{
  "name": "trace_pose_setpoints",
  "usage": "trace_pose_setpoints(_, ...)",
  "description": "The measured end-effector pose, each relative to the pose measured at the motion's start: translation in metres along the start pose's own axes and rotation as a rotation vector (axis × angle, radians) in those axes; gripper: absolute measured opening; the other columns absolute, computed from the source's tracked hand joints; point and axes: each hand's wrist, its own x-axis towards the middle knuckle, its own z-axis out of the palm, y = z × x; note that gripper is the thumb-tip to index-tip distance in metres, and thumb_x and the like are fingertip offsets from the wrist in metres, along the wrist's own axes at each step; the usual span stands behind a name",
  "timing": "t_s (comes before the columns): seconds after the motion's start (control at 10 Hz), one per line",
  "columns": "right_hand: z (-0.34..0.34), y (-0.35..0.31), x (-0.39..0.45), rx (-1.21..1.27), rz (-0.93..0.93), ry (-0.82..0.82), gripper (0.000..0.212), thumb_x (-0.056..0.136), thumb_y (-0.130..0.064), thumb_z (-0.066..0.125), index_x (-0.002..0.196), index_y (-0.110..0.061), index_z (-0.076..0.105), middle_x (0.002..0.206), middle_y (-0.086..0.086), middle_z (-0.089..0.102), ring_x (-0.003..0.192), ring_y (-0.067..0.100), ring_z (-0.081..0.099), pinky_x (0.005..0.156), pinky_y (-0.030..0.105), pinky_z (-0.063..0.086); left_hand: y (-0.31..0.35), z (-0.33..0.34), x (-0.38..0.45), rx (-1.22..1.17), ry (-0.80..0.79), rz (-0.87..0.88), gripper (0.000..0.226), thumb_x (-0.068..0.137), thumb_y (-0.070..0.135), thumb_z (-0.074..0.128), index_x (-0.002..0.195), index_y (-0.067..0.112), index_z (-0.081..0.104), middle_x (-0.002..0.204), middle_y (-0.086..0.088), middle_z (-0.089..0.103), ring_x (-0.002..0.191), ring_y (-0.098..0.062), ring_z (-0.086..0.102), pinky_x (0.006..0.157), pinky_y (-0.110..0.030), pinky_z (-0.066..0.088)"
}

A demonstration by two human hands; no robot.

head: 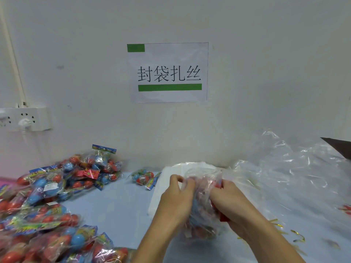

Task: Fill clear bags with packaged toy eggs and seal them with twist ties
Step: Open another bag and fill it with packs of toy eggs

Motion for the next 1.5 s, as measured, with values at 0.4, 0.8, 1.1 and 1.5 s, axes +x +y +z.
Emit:
trace_pose_setpoints(0.4,-0.001,-0.001,-0.003,0.003,-0.13,-0.224,0.038,0.102,-0.01,0.04,0.093,-0.011,0.077,0.078,0.01,0.074,0.064,0.01,0.061,0.055,0.018,0.045,0.007,0.004,-0.006,-0.109,0.183,0.596,0.012,0.089,0.02,0.072,0.097,0.025,0.081,0.104,0.02,0.073,0.113,0.001,0.058,0.103,-0.025,0.044)
trace_pose_setpoints(0.8,0.003,-0.017,-0.014,-0.489,0.072,-0.046,0.025,0.099,0.01,0.041,0.111,0.008,0.063,0.073,-0.005,0.067,0.065,0.008,0.067,0.075,0.023,0.057,0.015,0.011,-0.012,-0.145,0.119,0.765,0.014,0.093,0.024,0.067,0.099,0.026,0.08,0.098,0.019,0.075,0.107,-0.005,0.06,0.092,-0.023,0.049)
trace_pose_setpoints(1.1,-0.007,-0.004,-0.003,-0.258,-0.102,-0.159,0.032,0.097,-0.042,0.057,0.094,-0.015,0.074,0.07,-0.006,0.07,0.066,0.011,0.062,0.062,0.025,0.048,0.01,0.0,-0.005,-0.311,0.24,0.596,0.018,0.091,0.017,0.069,0.086,0.031,0.078,0.091,0.02,0.074,0.096,-0.002,0.067,0.086,-0.025,0.053)
trace_pose_setpoints(1.5,0.014,-0.004,-0.011,-0.491,-0.244,-0.066,0.019,0.095,-0.01,0.058,0.083,-0.025,0.059,0.076,-0.007,0.064,0.073,0.012,0.061,0.071,0.027,0.054,0.009,0.007,-0.006,-0.221,0.16,0.692,0.011,0.09,0.021,0.071,0.092,0.02,0.081,0.103,0.012,0.073,0.105,-0.007,0.066,0.09,-0.024,0.051)
